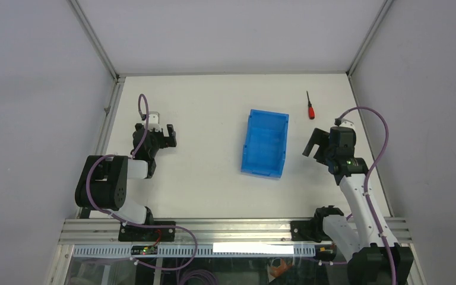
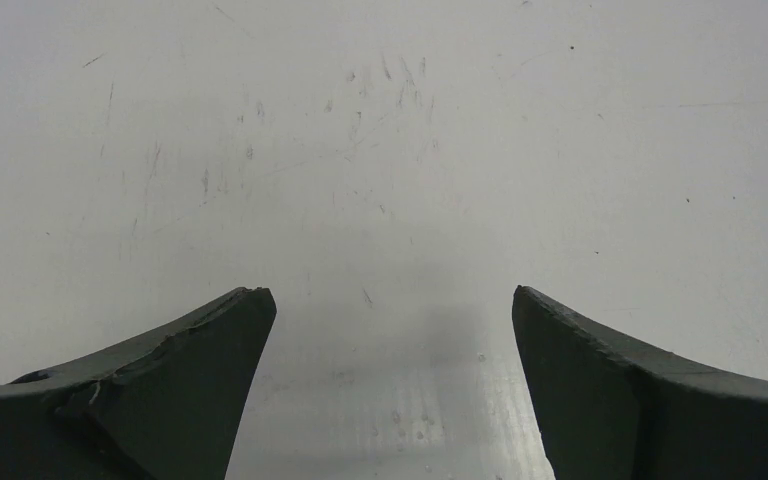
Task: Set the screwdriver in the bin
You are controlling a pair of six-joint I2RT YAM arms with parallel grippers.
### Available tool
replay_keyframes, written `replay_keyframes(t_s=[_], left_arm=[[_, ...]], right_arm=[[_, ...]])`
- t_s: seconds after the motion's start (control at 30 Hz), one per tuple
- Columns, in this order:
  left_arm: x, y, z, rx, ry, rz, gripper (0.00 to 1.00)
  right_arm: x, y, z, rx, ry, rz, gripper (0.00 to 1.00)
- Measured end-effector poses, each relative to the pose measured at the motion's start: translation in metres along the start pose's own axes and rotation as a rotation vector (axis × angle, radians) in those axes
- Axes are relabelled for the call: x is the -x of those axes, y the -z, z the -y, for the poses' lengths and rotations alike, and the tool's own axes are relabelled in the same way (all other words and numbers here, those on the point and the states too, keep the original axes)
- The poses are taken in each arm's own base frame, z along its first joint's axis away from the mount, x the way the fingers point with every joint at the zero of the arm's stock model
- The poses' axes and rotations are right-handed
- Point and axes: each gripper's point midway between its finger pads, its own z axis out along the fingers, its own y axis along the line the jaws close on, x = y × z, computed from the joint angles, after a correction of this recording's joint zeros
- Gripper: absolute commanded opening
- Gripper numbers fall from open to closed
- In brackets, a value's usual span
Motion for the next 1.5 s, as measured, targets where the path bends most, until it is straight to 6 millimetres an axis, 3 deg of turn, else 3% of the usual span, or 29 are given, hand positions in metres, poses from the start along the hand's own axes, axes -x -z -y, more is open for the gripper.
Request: replay_keyframes(t_s=[0.17,0.4,0.57,0.67,0.9,0.97,1.1,1.3,1.37,1.5], left_arm=[[0.000,0.000,0.000,0.000,0.000,0.001,0.99],[0.000,0.000,0.000,0.000,0.000,0.000,0.99],[0.000,0.000,0.000,0.000,0.000,0.000,0.99],[0.000,0.000,0.000,0.000,0.000,0.001,0.99],[0.000,0.000,0.000,0.000,0.000,0.001,0.99],[0.000,0.000,0.000,0.000,0.000,0.000,0.99],[0.000,0.000,0.000,0.000,0.000,0.000,0.99],[0.000,0.000,0.000,0.000,0.000,0.000,0.99],[0.000,0.000,0.000,0.000,0.000,0.001,0.99],[0.000,0.000,0.000,0.000,0.000,0.001,0.99]], right_arm=[[0.011,0.003,-0.004,0.010,0.011,0.017,0.99],[0.063,-0.012,-0.022,0.017,0.082,0.041,0.99],[0.128,-0.062,-0.044,-0.015,0.139,0.003,0.99],[0.144,-0.099,-0.050,-0.030,0.165,-0.039,0.99],[0.141,-0.185,-0.043,-0.077,0.222,-0.214,0.91],[0.137,-0.202,-0.037,-0.092,0.228,-0.263,0.90],[0.127,-0.228,-0.028,-0.113,0.237,-0.326,0.80],[0.108,-0.245,-0.023,-0.109,0.238,-0.409,0.73],[0.108,-0.245,-0.023,-0.107,0.237,-0.408,0.63],[0.108,-0.246,-0.024,-0.101,0.243,-0.410,0.29]])
